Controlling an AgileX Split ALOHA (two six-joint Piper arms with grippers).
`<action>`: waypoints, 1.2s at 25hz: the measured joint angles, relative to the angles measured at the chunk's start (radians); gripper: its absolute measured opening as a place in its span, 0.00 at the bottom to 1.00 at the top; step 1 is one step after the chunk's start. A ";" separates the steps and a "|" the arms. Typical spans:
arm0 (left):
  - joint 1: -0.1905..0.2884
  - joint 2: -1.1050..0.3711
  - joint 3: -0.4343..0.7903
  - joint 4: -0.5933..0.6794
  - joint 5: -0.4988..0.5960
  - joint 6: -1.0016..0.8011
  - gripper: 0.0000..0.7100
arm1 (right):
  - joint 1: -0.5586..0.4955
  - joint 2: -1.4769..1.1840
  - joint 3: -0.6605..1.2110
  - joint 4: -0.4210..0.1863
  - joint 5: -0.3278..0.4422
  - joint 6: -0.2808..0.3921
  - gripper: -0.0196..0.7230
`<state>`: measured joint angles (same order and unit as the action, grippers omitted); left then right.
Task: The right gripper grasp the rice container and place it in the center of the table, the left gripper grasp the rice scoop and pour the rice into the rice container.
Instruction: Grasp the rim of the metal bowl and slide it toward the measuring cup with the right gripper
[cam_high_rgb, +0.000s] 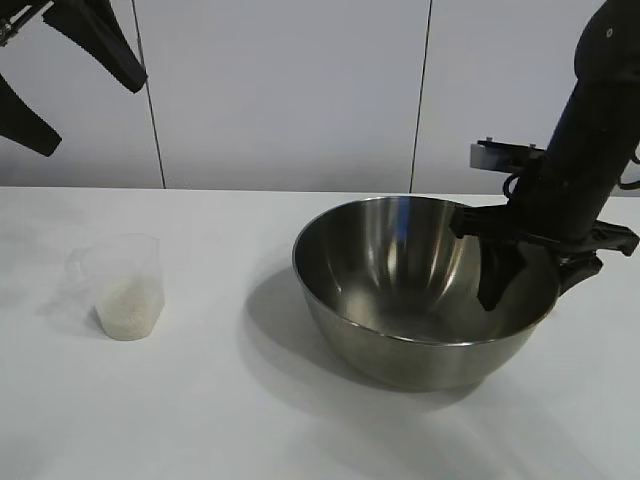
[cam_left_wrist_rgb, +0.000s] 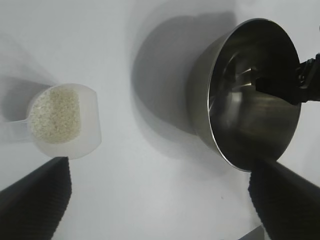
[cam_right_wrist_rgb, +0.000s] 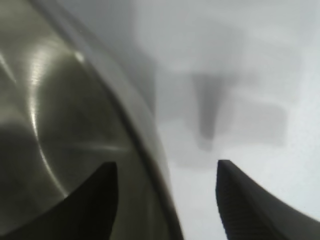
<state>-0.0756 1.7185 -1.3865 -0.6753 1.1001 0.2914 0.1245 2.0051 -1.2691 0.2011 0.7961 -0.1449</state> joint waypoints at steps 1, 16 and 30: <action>0.000 0.000 0.000 0.000 0.001 0.000 0.98 | 0.000 0.000 0.000 0.000 0.000 0.003 0.28; 0.000 0.000 0.000 0.000 0.001 0.000 0.98 | -0.001 -0.003 -0.001 0.146 0.019 -0.064 0.04; 0.000 0.000 0.000 -0.001 0.001 0.001 0.98 | -0.059 -0.056 0.000 0.313 0.049 -0.148 0.04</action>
<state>-0.0756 1.7185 -1.3865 -0.6760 1.1007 0.2922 0.0659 1.9489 -1.2694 0.5141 0.8454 -0.2931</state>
